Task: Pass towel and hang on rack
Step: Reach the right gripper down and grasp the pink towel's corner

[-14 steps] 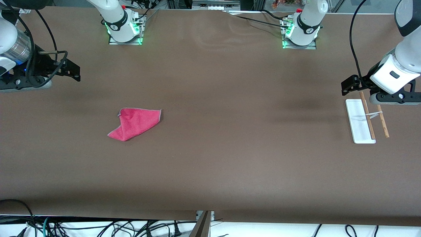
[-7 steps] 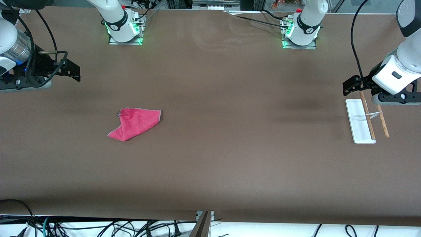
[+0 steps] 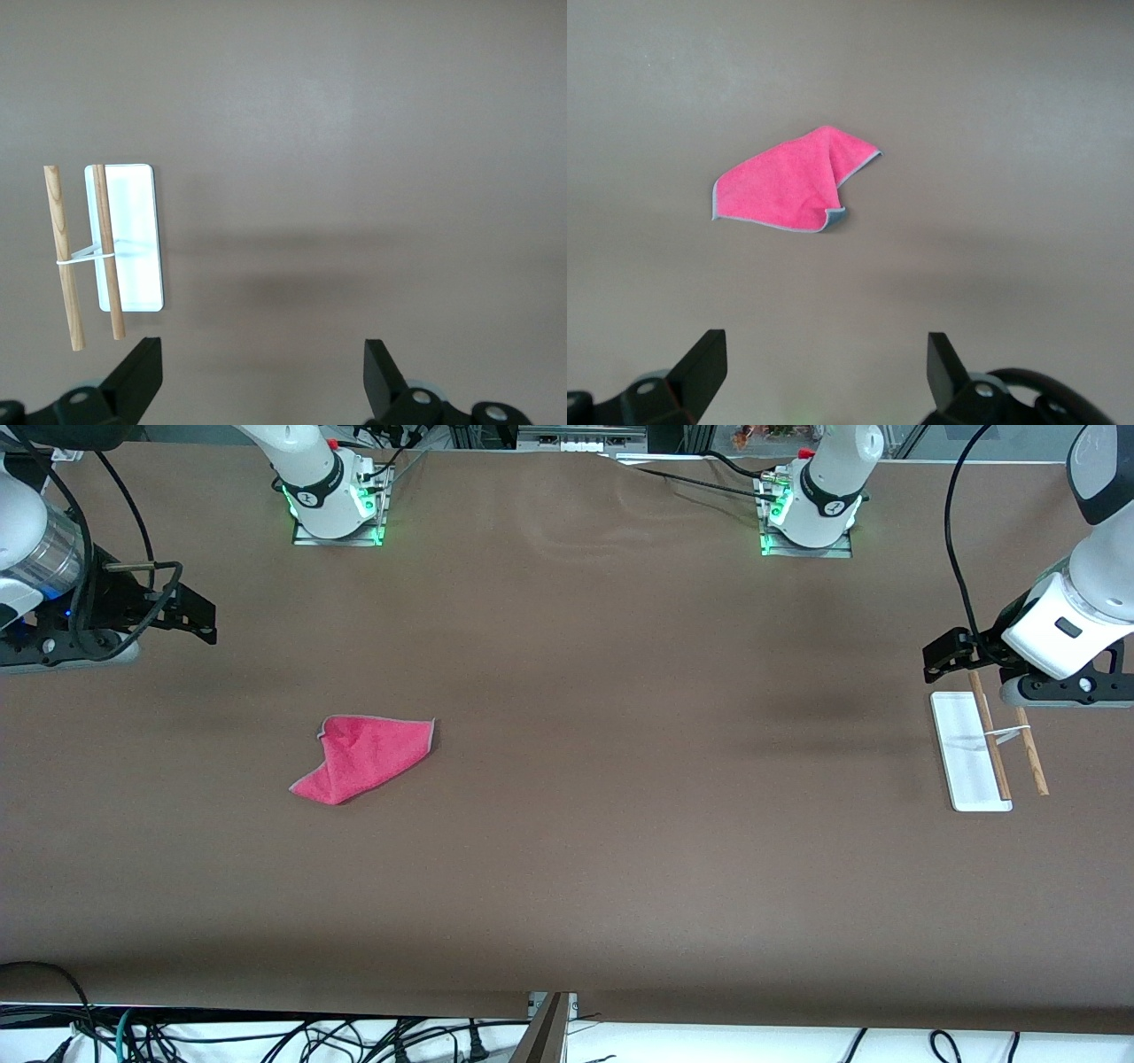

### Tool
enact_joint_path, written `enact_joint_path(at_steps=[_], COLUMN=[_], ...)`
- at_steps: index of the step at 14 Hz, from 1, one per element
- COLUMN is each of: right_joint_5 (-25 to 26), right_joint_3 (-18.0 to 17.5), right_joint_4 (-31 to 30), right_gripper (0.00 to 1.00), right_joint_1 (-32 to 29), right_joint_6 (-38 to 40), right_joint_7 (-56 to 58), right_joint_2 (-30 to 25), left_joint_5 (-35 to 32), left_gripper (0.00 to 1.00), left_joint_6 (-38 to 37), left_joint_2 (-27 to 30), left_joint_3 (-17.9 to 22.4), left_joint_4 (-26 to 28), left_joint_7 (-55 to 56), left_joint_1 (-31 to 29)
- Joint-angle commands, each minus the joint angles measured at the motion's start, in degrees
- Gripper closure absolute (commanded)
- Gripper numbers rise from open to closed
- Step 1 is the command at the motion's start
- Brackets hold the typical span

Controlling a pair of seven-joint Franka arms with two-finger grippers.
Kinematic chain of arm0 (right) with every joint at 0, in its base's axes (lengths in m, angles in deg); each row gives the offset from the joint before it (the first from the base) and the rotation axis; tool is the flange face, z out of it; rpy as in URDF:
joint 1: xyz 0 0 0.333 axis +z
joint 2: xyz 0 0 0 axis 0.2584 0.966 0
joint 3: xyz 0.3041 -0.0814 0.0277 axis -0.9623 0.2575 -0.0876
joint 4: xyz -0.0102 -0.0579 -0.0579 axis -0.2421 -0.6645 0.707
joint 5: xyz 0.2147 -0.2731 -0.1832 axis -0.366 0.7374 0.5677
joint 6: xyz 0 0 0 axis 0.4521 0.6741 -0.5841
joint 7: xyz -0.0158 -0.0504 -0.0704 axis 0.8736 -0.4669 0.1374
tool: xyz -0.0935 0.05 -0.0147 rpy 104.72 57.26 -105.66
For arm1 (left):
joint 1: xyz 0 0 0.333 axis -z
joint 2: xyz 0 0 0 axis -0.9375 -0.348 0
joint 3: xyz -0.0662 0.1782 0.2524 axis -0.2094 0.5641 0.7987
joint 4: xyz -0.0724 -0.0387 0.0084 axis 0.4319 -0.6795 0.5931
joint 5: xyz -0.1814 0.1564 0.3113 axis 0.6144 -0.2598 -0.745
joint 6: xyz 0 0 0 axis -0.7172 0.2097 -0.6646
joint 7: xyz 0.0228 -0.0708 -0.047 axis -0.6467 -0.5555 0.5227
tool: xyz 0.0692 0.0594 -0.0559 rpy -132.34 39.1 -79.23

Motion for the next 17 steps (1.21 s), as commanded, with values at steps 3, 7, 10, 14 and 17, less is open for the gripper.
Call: enact_joint_path(at_steps=[3,7,10,14,17], right_joint_5=[-3.1,-2.1,-2.5,-2.2,-2.2], right_joint_3=[-0.4,-0.4,-0.4,-0.1,0.0], right_joint_4=[5.1,5.0,-0.1,-17.4,-23.6], right_gripper=[0.00,0.00,0.00,0.01,0.05], right_joint_1=[0.8,1.1,1.2,1.0,0.9], right_joint_6=[-2.4,-2.8,-8.0,-24.6,-31.5], right_joint_7=[0.5,0.1,-0.6,-0.6,-0.6], right_joint_2=[14.1,17.5,20.4,18.4,18.5], left_joint_5=[-0.7,-0.7,-0.7,-0.7,-0.7], left_gripper=[0.00,0.00,0.00,0.00,0.00], left_joint_6=[0.5,0.4,0.4,0.3,0.3], left_joint_2=[1.4,1.4,1.4,1.4,1.4], left_joint_3=[-0.2,-0.2,-0.2,-0.2,-0.2], left_joint_4=[1.5,1.5,1.5,1.5,1.5], left_joint_7=[-0.1,-0.1,-0.1,-0.1,-0.1], left_joint_1=[-0.2,-0.2,-0.2,-0.2,-0.2])
